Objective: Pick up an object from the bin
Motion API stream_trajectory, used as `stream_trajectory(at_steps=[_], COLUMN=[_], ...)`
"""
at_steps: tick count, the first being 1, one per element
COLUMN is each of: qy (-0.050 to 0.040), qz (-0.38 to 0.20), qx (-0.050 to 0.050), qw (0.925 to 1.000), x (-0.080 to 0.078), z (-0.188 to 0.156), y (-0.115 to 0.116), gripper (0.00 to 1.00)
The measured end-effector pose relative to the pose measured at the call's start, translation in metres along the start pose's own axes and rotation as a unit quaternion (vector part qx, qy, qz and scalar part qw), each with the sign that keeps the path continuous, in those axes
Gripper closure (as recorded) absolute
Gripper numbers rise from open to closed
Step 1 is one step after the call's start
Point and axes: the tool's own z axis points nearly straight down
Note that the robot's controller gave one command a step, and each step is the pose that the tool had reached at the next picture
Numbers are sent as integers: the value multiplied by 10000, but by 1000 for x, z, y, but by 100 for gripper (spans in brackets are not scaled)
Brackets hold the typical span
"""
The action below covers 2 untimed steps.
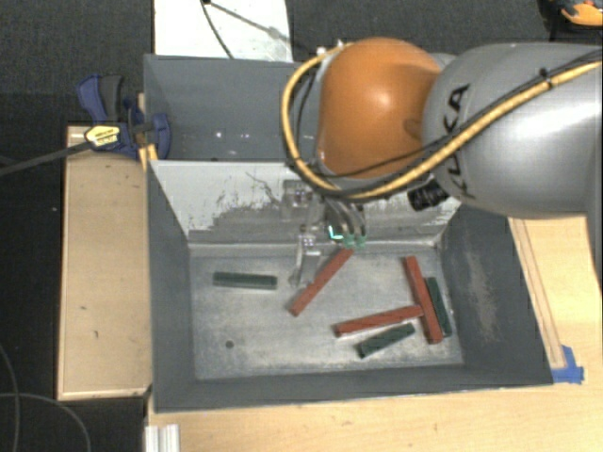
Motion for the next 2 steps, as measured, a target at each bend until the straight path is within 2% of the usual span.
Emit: stream_trajectory(at_steps=[1, 2], qy=[-40, -67], qz=[18, -64], qx=[-6, -12], qw=[10000, 10000], x=[-2, -15], z=[-4, 55], y=[-1, 0], gripper=[0, 0])
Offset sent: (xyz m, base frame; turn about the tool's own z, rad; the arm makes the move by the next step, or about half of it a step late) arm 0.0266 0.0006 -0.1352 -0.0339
